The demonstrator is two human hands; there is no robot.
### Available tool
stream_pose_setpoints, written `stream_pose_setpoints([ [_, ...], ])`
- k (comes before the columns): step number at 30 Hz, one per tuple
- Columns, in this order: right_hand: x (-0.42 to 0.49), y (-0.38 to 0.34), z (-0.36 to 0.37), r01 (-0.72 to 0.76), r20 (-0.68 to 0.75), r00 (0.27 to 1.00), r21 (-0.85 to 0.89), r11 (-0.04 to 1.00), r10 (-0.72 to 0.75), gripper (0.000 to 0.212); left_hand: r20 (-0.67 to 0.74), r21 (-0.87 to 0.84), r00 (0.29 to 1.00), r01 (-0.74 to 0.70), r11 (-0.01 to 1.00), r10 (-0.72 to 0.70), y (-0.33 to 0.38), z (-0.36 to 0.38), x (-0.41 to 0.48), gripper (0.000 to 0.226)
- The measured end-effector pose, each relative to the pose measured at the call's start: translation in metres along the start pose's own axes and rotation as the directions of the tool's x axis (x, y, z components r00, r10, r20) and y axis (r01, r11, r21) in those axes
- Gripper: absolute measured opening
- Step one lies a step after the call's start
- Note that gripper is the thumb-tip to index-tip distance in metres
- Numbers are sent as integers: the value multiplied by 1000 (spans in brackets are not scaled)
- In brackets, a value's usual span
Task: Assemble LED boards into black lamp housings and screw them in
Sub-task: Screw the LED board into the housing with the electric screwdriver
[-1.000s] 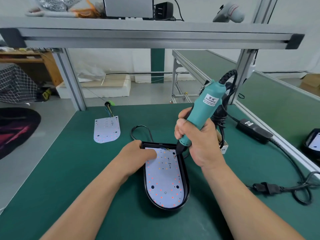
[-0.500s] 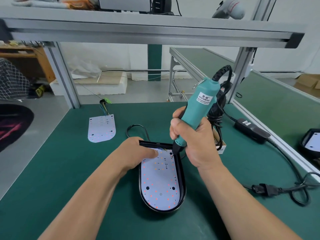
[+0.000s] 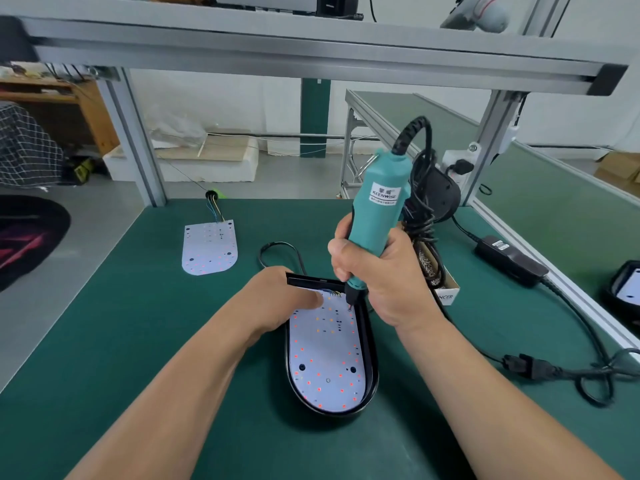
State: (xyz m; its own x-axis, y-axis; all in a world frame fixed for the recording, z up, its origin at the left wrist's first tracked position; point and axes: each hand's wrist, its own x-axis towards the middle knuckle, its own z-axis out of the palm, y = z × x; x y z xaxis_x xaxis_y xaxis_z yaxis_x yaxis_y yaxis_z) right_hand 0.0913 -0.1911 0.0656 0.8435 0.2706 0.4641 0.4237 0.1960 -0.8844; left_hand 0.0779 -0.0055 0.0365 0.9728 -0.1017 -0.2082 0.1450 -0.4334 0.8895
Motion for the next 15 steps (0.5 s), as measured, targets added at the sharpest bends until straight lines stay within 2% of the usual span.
stream_pose_setpoints([
  [4, -2, -1, -3, -22, 27, 999, -12, 1000, 22, 7, 7, -7, 1000, -4, 1000, 4, 1, 0, -2, 28],
  [8, -2, 0, -10, -12, -33, 999, 56, 998, 13, 17, 12, -10, 1000, 9, 1000, -9, 1, -1, -3, 26],
  [10, -3, -1, -15, 25, -74, 997, 94, 995, -18, 19, 15, -6, 1000, 17, 1000, -17, 0, -1, -3, 34],
  [15, 0, -12, -22, 175, -228, 969, 366, 914, -94, 15, 13, 59, 999, 47, 997, -47, 0, -3, -3, 50],
])
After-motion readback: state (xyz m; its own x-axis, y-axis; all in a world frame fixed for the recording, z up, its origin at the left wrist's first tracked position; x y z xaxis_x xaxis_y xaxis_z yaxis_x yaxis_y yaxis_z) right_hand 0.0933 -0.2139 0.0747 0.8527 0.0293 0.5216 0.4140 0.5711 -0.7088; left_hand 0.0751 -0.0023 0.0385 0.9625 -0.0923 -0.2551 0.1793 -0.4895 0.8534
